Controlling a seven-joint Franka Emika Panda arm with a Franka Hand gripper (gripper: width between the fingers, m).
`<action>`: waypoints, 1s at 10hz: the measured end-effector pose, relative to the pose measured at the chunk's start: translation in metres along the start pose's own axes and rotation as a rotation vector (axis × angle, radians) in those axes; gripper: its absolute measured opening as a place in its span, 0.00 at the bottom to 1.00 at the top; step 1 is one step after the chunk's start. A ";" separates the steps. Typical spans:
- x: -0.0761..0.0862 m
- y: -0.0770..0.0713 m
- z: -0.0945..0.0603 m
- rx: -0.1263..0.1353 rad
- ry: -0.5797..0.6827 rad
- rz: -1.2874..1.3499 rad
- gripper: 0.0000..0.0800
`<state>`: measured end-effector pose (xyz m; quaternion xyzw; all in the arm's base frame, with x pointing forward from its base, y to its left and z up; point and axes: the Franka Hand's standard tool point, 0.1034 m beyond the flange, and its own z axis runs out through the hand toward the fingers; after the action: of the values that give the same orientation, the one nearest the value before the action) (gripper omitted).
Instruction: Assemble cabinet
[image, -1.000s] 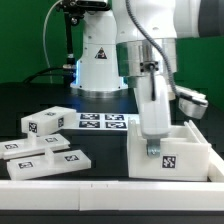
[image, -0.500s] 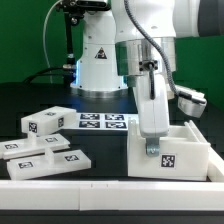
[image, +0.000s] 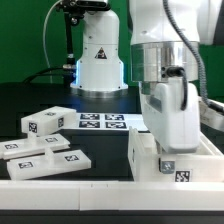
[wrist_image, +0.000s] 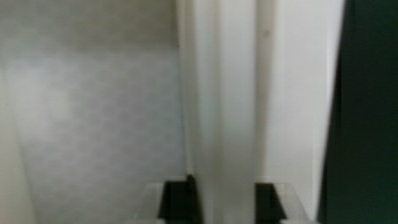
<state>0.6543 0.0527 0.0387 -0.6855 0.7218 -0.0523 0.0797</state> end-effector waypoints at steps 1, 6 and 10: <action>0.000 -0.004 0.001 0.001 0.004 0.006 0.13; 0.000 -0.004 0.001 -0.007 0.009 0.004 0.20; 0.005 -0.005 -0.013 0.020 -0.010 -0.055 0.77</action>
Offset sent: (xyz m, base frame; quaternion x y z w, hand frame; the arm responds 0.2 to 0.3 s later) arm 0.0130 0.0054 -0.0001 0.0129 0.0183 0.0017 0.9997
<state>0.6568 0.0466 0.0526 -0.7044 0.7018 -0.0580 0.0888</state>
